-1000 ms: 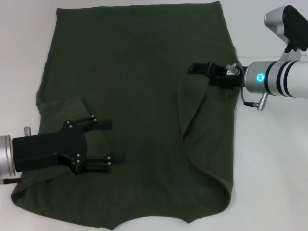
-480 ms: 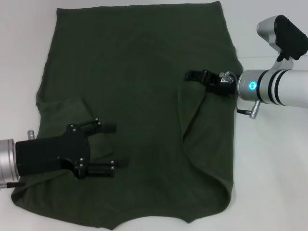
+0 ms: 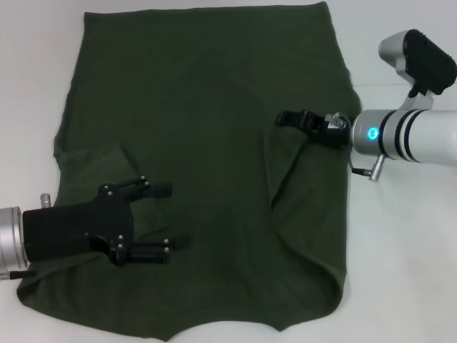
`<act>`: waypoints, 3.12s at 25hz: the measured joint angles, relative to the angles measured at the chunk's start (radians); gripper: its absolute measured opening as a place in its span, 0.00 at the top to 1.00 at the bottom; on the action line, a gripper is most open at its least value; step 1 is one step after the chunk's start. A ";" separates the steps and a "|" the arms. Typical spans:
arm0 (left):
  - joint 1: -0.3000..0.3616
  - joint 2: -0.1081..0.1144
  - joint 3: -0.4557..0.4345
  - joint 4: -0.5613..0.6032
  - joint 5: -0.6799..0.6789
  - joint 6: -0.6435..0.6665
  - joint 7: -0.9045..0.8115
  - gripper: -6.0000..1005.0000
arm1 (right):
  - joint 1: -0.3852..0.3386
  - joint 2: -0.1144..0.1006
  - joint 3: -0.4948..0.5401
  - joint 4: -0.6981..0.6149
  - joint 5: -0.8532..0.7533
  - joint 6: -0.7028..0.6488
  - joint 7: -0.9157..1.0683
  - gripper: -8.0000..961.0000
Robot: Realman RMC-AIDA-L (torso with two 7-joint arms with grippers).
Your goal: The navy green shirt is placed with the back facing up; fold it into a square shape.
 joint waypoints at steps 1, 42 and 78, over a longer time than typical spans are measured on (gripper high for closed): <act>0.000 0.000 0.000 0.000 0.000 -0.001 0.001 0.05 | 0.001 0.001 -0.004 0.003 0.000 0.005 0.000 0.06; -0.008 0.003 -0.004 0.000 0.000 -0.007 0.007 0.05 | 0.010 -0.005 -0.044 0.010 0.000 -0.063 0.066 0.06; -0.009 0.005 0.000 0.000 0.000 -0.005 0.006 0.05 | 0.004 0.001 -0.136 0.010 0.008 -0.067 0.132 0.07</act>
